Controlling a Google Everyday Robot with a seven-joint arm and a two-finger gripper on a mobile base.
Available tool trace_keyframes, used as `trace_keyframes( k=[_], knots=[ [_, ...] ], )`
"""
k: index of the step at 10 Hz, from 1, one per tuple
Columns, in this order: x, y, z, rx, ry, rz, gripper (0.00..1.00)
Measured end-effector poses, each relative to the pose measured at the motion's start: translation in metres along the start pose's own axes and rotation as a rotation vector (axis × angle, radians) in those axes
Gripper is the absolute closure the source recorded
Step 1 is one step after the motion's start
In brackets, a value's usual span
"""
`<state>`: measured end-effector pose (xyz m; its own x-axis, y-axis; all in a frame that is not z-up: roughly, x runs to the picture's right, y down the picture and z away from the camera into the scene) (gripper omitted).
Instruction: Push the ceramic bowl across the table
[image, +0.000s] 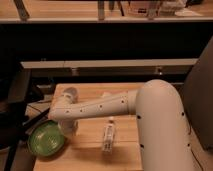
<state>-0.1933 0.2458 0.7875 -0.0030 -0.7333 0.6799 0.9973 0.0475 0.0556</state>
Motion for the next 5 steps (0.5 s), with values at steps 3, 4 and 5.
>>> trace_keyframes(
  k=[3,4,5],
  knots=[
    [-0.002,-0.019,-0.002,-0.009,-0.006,-0.067,0.96],
    [-0.003,-0.024,-0.002,-0.013,-0.009,-0.086,0.96],
    [-0.003,-0.026,-0.002,-0.021,-0.012,-0.107,0.96]
  ],
)
